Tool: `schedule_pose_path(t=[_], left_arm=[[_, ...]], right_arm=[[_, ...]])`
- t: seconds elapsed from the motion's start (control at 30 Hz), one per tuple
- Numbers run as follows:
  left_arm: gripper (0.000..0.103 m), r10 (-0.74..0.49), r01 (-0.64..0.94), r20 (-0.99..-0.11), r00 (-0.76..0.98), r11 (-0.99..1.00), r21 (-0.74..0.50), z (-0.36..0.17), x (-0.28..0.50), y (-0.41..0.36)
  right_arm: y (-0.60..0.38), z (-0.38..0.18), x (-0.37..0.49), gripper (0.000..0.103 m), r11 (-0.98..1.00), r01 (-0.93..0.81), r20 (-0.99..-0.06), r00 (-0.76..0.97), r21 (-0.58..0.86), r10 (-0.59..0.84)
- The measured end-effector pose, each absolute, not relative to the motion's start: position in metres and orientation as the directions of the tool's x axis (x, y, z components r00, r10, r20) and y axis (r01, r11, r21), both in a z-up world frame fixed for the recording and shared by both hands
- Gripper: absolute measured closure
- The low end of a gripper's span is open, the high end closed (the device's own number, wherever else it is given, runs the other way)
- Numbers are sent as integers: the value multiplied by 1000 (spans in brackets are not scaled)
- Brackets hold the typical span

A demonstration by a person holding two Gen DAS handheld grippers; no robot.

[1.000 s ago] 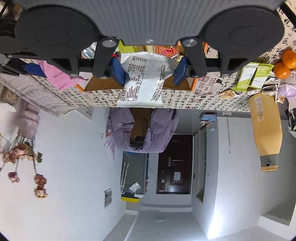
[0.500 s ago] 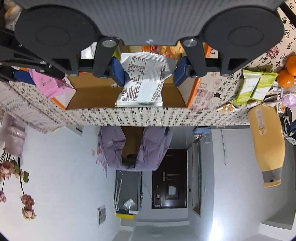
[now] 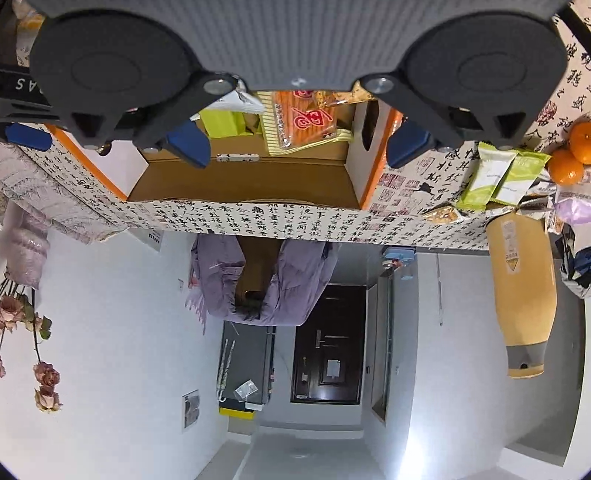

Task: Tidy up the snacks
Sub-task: 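Move both grippers out of the box back over the pile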

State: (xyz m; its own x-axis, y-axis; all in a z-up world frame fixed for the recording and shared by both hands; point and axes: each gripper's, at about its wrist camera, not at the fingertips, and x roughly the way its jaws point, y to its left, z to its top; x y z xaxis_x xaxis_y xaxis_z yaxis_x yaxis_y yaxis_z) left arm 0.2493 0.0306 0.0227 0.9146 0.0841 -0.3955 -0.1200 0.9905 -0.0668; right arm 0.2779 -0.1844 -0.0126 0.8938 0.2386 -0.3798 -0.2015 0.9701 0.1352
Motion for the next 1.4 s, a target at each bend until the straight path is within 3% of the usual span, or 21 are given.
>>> schedule_pose_path(t=[0.6,1.4], left_arm=[[0,82,-132,-409,909,987,-95,46,229,29],[0,84,-129,-401,912,988,-87,32,123,39]], right_arm=[[-184,12,258,0,964,-241,-360,894,112,266],[-198,14,157,0,953,-295,-384,874,71,299]])
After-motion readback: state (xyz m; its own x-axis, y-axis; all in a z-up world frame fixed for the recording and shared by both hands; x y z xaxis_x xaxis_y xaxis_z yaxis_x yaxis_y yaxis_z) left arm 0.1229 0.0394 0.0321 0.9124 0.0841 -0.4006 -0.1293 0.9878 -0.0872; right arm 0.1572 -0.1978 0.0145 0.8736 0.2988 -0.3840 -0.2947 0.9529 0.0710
